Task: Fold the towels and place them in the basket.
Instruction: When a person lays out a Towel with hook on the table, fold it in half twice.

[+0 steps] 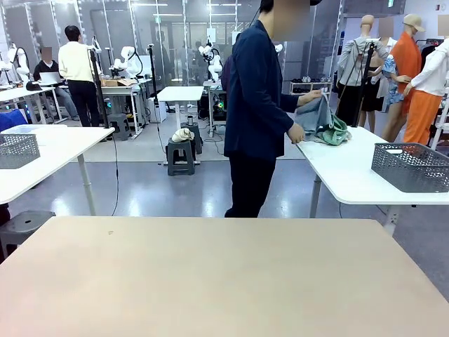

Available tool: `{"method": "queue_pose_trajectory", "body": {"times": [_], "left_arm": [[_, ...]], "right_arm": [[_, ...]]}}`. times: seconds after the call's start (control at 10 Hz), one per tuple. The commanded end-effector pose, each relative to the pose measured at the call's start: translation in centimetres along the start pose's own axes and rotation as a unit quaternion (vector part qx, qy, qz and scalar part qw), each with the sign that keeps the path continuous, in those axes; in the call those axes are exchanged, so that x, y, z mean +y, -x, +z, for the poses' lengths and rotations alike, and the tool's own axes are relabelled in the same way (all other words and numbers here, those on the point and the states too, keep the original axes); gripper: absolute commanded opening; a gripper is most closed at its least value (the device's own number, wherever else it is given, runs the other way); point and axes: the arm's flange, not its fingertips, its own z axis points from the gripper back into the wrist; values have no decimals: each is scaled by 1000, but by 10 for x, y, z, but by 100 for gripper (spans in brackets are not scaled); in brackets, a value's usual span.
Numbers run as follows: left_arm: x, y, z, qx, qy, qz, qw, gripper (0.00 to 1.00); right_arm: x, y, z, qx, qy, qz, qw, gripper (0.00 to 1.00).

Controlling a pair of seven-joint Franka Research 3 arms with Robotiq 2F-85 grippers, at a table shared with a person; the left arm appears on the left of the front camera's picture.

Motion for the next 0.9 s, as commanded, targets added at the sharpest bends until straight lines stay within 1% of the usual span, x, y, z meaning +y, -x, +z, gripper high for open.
{"method": "queue_pose_trajectory", "body": {"times": [0.0,0.8], "left_arm": [[-1,-2,-1,-3,3,-5,1000,100],[-1,-2,-1,-3,3,-5,1000,100]], "right_arm": [[0,0,0,-4,-1,3,1000,100],[0,0,0,-4,-1,3,1000,100]]}}
